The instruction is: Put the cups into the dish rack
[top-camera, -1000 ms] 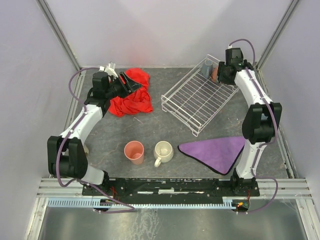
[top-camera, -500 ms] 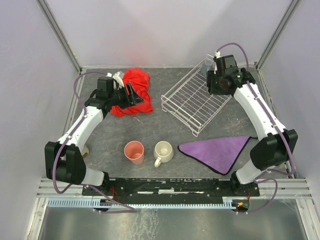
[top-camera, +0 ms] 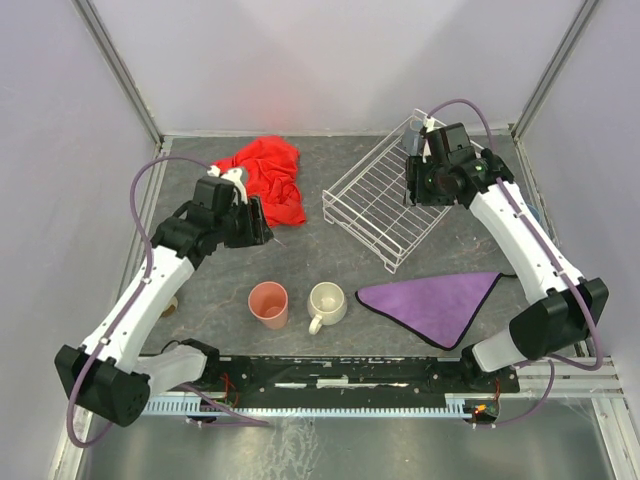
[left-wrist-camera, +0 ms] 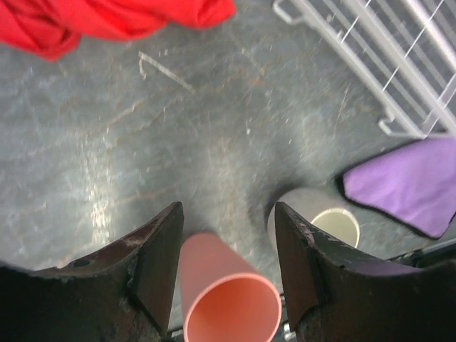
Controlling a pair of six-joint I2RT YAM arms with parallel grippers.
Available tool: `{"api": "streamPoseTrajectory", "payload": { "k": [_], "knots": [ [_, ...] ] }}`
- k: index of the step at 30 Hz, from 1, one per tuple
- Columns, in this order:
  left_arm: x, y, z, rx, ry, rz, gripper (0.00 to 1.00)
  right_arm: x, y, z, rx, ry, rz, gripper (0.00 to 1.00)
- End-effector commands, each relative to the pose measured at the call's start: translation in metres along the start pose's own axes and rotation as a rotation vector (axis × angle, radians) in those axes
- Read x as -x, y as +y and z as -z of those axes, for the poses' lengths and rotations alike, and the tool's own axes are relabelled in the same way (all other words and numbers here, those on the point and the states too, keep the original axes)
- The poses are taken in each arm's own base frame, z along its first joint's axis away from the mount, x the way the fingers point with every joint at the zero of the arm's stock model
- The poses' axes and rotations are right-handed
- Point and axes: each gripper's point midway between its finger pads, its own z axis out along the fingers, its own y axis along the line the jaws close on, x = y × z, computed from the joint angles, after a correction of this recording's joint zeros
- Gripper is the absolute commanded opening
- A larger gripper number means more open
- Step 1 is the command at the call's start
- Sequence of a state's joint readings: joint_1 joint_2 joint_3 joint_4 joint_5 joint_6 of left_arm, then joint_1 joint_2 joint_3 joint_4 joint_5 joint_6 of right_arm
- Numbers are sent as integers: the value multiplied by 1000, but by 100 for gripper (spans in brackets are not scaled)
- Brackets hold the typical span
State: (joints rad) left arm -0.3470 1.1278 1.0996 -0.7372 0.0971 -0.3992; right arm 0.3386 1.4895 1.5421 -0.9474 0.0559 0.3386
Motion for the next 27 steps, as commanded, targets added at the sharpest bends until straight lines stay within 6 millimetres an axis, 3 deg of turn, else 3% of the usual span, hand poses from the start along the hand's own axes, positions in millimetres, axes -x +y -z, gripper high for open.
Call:
{"api": "streamPoseTrajectory", "payload": {
  "k": [1, 6, 10, 17, 27],
  "knots": [
    [-34, 13, 19, 138, 68, -14, 60, 12, 9, 0, 36, -27, -2, 64],
    [-72, 20, 33, 192, 116, 24, 60, 21, 14, -7, 50, -35, 17, 66],
    [-91, 29, 44, 225, 149, 49, 60, 25, 18, -15, 66, -36, 21, 67],
    [-113, 35, 45, 237, 205, 63, 59, 28, 24, -27, 87, -34, 23, 67],
    [-126, 38, 31, 263, 263, 40, 58, 27, 22, -33, 82, -28, 40, 68]
  ]
}}
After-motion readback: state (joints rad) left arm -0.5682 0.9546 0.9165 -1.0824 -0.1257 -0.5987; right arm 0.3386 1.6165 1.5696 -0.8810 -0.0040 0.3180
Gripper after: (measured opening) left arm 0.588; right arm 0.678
